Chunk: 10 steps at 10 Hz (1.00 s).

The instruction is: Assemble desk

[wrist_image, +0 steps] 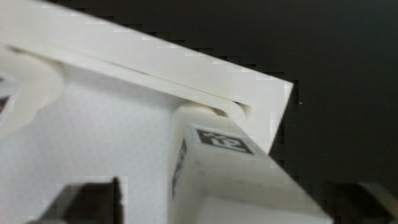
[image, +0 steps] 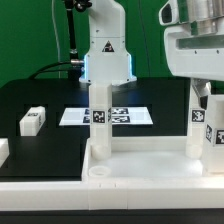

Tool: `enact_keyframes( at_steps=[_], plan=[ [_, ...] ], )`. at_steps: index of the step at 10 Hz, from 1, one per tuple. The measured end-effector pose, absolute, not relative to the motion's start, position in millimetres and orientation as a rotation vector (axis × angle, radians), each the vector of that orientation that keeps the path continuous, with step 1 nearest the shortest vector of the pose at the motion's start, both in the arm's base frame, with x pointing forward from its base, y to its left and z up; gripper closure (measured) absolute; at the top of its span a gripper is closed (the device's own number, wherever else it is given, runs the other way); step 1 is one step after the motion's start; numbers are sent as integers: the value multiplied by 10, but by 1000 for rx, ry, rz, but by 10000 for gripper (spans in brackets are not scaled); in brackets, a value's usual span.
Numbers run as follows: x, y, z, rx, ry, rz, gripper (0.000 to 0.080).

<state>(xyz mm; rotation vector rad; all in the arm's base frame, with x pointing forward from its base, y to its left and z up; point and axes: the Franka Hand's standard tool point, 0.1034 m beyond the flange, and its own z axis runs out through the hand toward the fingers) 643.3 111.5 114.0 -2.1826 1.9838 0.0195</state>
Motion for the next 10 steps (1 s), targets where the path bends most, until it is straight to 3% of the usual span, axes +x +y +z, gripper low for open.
enact_keyframes(
  at_steps=[3,8,10],
  plan=[
    [6433,1115,1140,-2183,1984,20,153],
    [6433,1115,1140,-2183,1984,20,151],
    [6433,1083,1126,-2408,1687,-5,151]
  ],
)
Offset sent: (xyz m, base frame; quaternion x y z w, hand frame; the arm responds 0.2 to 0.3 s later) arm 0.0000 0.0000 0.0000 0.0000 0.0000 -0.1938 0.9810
